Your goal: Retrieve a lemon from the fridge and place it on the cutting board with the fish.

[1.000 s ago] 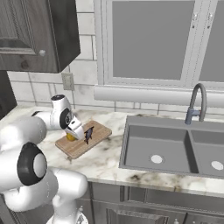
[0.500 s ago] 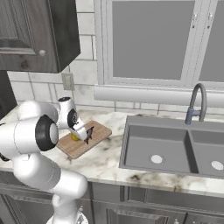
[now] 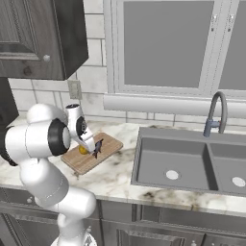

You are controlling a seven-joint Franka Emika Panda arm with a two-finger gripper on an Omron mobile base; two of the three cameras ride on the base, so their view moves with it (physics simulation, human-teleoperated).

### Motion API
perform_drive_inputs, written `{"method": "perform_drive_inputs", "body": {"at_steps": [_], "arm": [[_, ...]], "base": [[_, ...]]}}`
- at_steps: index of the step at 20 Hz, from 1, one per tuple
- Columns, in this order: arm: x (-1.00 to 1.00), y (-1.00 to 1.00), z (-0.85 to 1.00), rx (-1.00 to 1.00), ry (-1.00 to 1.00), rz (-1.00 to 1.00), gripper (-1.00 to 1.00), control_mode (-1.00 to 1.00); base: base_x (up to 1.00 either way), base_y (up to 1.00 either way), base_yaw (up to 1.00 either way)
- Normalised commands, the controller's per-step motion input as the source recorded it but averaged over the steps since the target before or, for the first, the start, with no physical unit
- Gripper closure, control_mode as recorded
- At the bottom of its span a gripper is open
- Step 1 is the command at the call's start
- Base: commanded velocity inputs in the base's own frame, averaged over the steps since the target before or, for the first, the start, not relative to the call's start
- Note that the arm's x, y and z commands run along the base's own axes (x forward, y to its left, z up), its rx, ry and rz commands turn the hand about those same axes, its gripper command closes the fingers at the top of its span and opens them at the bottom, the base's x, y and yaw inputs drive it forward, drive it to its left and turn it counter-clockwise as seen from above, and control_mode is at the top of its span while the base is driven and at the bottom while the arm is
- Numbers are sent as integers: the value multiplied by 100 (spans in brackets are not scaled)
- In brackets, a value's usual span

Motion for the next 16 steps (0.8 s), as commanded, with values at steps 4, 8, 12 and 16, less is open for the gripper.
{"method": "perform_drive_inputs", "body": {"at_steps": [4,8,12,16], "arm": [[0,0,-16,4,0,0,-100,-100],[0,0,-2,0,0,0,-100,-100],[0,0,0,0,0,0,-100,-100],[0,0,0,0,0,0,-100,-100]], "base": [[0,0,0],[0,0,0],[0,0,0],[0,0,0]]}}
